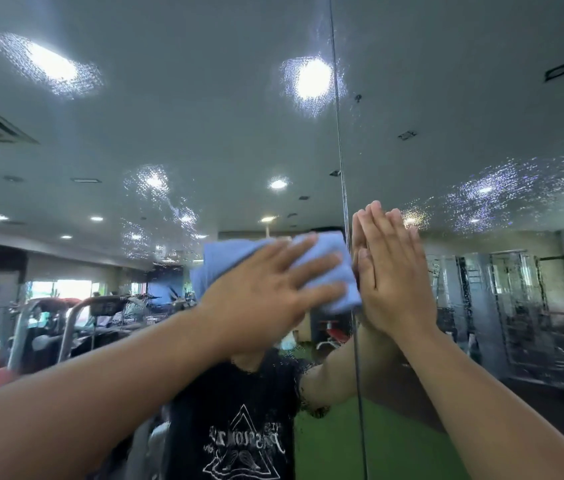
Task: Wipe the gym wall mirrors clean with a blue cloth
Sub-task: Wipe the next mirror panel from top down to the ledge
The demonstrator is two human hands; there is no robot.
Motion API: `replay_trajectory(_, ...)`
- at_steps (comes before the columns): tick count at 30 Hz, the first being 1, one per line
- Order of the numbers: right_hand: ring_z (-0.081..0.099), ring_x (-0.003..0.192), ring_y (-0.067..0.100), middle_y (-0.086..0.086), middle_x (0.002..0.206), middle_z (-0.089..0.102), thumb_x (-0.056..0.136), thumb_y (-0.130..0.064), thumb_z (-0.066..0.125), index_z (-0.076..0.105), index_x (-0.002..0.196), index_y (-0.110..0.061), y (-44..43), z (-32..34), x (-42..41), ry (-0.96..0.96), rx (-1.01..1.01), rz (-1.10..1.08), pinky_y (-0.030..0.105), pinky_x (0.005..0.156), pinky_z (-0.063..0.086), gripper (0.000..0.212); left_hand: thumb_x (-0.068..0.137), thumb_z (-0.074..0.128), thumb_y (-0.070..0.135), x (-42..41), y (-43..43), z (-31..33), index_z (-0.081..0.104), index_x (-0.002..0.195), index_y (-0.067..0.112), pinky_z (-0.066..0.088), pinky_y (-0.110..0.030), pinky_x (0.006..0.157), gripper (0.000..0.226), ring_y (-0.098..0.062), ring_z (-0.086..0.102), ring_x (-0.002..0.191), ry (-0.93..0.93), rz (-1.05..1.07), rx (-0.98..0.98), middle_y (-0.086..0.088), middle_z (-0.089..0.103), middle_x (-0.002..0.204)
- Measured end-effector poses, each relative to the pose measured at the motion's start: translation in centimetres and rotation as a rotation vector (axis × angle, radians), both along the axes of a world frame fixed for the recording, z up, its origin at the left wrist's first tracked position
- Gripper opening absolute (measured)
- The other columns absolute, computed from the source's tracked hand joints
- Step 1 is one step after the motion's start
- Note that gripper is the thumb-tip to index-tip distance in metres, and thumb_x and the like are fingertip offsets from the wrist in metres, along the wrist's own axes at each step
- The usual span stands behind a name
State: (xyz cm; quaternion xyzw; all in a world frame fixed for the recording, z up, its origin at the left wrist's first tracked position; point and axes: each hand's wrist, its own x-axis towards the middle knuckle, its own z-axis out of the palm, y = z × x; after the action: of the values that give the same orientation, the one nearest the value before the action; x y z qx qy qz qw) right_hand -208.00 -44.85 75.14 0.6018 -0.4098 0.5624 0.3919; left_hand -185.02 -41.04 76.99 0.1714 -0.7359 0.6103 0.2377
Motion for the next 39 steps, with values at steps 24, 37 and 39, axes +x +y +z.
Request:
replay_trajectory(24,0.012,0.158,0.020,-0.001,0.170,0.021,0.102,-0.029,0.025,0.028,0.161,-0.020,0.6,0.0,0.8,-0.030,0.006,-0.037,0.037,0.128,0.000,0.060,0.085,0.072,0.024,2.6,-0.2,-3.4,0.054,0.143,0.032,0.039,-0.052,0.113,0.062,-0.035,0.038,0.145,-0.167,0.016,0.052,-0.004,0.041,0.158)
replay_trajectory(37,0.017,0.157,0.027,0.005,0.167,0.030,0.102,-0.031,0.027,0.037,0.157,-0.018,2.3,0.6,7.5,0.010,-0.055,0.025,0.044,0.127,0.004,0.057,0.084,0.064,0.009,8.8,0.8,5.0,0.048,0.140,0.024,0.051,-0.058,0.094,0.060,-0.044,0.047,0.134,0.258,0.020,-0.062,-0.013,0.050,0.149)
replay_trajectory(39,0.018,0.156,0.028,0.005,0.167,0.030,0.102,-0.032,0.029,0.038,0.156,-0.019,2.2,0.3,9.1,0.032,-0.065,0.019,0.045,0.127,0.003,0.056,0.079,0.068,0.004,9.6,0.8,1.1,0.045,0.143,0.028,0.045,-0.056,0.101,0.072,-0.041,0.044,0.138,0.139,0.027,-0.042,-0.010,0.045,0.155)
